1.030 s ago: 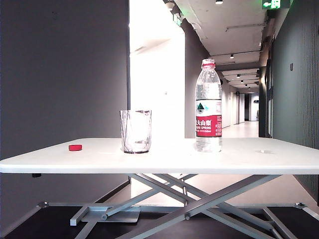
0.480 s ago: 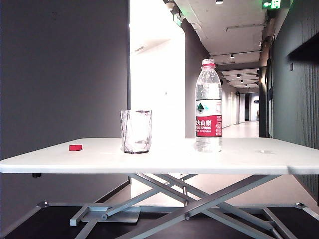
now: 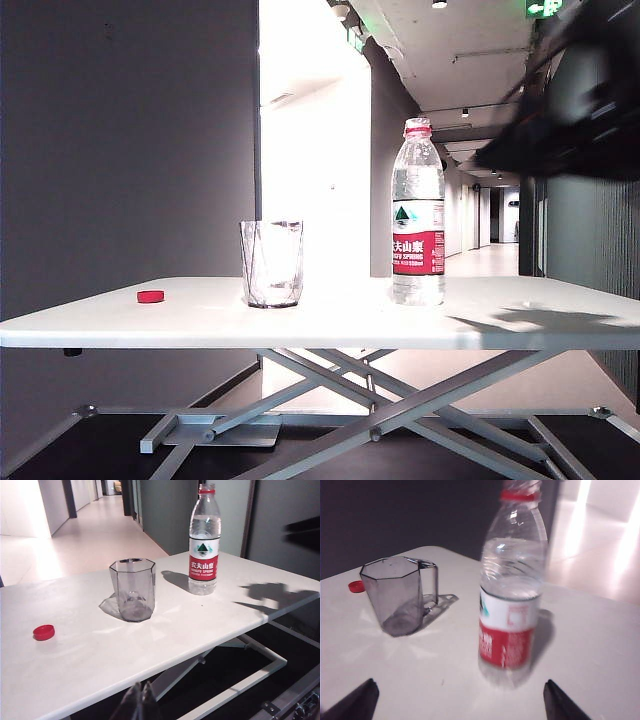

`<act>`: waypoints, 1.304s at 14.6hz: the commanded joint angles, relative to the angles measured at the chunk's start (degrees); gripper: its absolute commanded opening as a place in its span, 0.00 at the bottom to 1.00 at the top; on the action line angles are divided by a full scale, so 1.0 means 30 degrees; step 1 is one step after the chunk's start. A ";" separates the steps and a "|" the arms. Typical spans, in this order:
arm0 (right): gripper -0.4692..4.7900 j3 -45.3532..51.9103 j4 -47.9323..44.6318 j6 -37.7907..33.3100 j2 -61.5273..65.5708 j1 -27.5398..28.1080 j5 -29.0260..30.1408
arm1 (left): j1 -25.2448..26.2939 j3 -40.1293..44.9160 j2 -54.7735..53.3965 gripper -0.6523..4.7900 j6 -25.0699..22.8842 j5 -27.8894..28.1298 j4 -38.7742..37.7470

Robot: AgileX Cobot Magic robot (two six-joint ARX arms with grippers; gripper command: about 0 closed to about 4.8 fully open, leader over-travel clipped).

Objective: Pick up the mineral water bottle on the table and pour water into the mug until it's half full.

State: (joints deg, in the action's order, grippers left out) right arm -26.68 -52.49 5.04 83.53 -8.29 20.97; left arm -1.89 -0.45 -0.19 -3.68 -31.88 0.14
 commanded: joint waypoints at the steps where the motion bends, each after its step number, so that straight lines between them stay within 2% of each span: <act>1: 1.00 -0.2433 -0.0612 0.0029 0.3118 0.0357 0.2040 | -0.0015 -0.0044 -0.0015 0.11 -0.0270 0.0415 0.0022; 4: 1.00 -0.5464 -0.0612 0.0044 0.6535 0.0517 0.3096 | -0.0015 -0.0044 -0.0007 0.11 -0.0262 0.0401 -0.0459; 8: 1.00 -0.8247 -0.0597 -0.0175 0.9056 0.0772 0.4204 | -0.0015 -0.0044 -0.0015 0.11 -0.0270 0.0401 -0.0896; 14: 1.00 -1.0775 -0.0488 -0.0248 1.0659 0.0911 0.4189 | -0.0015 -0.0044 -0.0007 0.11 -0.0277 0.0393 -0.1457; 19: 1.00 -1.2335 0.0073 -0.0255 1.1679 0.0867 0.5056 | -0.0015 -0.0044 -0.0007 0.11 -0.0277 0.0393 -0.1464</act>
State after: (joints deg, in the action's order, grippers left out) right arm -62.72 -52.84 4.40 118.32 -5.50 36.03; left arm -1.89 -0.45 -0.19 -4.29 -30.63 -4.56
